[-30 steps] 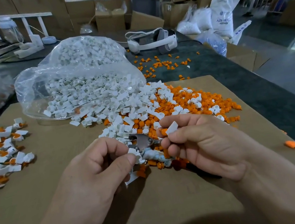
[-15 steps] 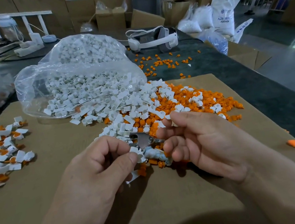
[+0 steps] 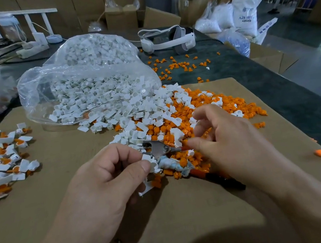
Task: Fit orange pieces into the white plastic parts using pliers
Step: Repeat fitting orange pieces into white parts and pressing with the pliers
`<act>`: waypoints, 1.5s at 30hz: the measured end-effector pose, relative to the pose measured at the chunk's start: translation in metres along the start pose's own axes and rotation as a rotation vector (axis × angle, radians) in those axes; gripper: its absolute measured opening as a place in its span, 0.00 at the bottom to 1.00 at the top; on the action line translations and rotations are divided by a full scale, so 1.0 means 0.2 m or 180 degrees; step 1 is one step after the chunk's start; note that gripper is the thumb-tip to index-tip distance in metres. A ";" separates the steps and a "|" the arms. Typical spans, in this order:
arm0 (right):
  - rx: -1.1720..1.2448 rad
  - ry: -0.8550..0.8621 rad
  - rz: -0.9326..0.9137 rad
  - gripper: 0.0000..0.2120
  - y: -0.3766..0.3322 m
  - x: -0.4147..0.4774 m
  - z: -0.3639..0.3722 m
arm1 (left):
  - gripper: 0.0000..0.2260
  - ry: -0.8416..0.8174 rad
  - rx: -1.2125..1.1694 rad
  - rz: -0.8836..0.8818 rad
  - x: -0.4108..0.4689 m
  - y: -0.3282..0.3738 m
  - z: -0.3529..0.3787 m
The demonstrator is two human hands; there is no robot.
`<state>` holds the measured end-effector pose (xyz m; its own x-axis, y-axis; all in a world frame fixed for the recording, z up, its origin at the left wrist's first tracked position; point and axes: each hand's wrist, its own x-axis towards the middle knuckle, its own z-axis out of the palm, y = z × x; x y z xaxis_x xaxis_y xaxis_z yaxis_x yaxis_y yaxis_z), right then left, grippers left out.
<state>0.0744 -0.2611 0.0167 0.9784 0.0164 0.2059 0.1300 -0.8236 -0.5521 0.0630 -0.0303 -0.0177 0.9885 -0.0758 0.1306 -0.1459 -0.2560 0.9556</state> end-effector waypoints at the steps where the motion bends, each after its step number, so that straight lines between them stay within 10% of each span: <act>1: -0.0300 0.0017 -0.0076 0.10 0.00 0.00 -0.01 | 0.19 -0.0003 -0.0006 0.0002 0.00 0.00 0.00; 11: -0.1157 -0.0903 -0.0539 0.10 -0.03 -0.02 -0.04 | 0.19 0.0066 0.0007 0.0003 0.02 0.00 -0.01; 24: -0.0860 -0.0289 -0.0929 0.07 -0.10 -0.06 -0.01 | 0.17 0.0332 0.0012 -0.0238 0.03 0.03 -0.02; 35: -0.1361 -0.0901 -0.1389 0.07 -0.23 -0.14 0.20 | 0.06 0.0424 0.0760 -0.0237 -0.01 0.10 0.02; 45: 0.0044 -0.0662 -0.0730 0.05 -0.19 -0.13 0.12 | 0.07 0.0374 0.0368 -0.0153 0.00 0.08 0.01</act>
<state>0.0472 -0.2165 0.0135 0.9350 0.3176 0.1575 0.3519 -0.7772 -0.5217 0.0605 -0.0358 -0.0037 0.9913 0.0505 0.1218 -0.0950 -0.3663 0.9256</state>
